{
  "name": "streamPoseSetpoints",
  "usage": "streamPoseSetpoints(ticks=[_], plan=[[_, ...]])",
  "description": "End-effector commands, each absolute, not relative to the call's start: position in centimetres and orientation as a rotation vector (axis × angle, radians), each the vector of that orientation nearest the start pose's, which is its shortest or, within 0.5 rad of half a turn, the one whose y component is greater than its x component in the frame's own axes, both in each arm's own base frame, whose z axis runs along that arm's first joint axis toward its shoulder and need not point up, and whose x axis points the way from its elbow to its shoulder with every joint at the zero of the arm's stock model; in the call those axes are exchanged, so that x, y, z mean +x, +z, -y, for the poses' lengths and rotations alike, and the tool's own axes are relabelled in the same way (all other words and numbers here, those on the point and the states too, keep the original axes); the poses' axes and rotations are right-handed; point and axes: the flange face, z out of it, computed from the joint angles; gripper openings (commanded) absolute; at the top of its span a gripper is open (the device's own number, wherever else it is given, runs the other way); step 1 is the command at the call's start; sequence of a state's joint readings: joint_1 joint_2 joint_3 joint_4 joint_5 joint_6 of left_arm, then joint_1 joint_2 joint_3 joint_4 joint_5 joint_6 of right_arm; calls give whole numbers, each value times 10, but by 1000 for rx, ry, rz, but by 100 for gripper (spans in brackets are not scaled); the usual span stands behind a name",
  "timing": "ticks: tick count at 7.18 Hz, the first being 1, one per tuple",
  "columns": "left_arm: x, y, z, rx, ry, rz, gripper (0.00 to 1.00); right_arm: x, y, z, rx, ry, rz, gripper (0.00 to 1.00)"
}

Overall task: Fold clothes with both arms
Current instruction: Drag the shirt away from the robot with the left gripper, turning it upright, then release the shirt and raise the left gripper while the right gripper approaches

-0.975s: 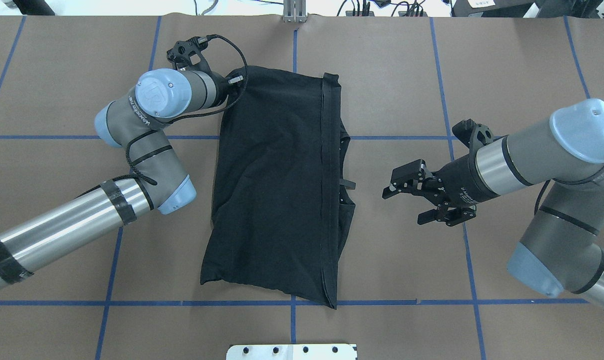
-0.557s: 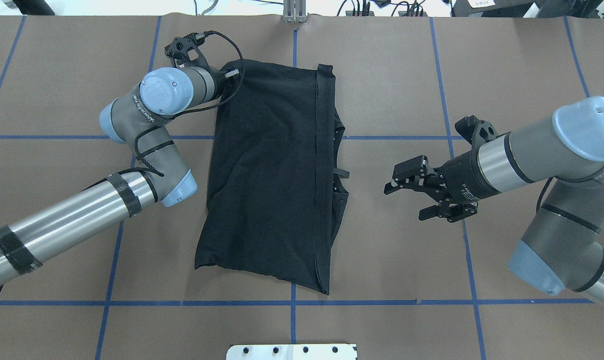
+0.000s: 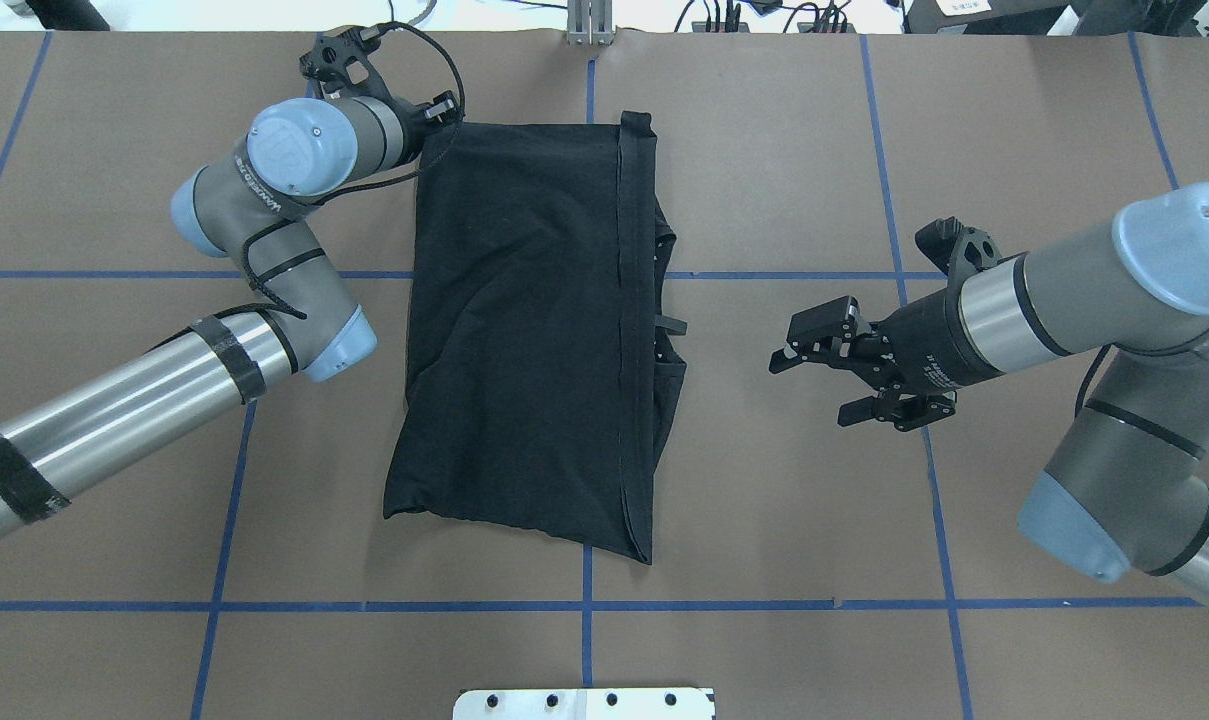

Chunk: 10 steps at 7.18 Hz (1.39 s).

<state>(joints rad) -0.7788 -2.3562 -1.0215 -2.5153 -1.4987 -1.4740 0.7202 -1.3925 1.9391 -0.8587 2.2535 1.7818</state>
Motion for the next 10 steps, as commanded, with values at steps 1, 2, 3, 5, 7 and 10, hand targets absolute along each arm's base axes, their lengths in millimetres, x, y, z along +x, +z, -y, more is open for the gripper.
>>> streamPoseSetpoints(ticks=[1, 2, 3, 5, 7, 10], plan=[[416, 301, 699, 561, -646, -1111, 100, -342, 290, 401, -164, 330, 1341, 100], [384, 303, 693, 537, -582, -1142, 100, -349, 288, 403, -89, 297, 1329, 100], [364, 309, 669, 558, -533, -1158, 100, -359, 279, 410, 0, 223, 1277, 100], [333, 308, 619, 547, -466, -1216, 100, -408, 228, 414, 106, 150, 1130, 100], [310, 308, 585, 520, -418, -1262, 100, -480, 229, 366, 259, -30, 1002, 100], [309, 326, 574, 466, -391, -1260, 100, -568, 224, 355, 313, -127, 847, 100]])
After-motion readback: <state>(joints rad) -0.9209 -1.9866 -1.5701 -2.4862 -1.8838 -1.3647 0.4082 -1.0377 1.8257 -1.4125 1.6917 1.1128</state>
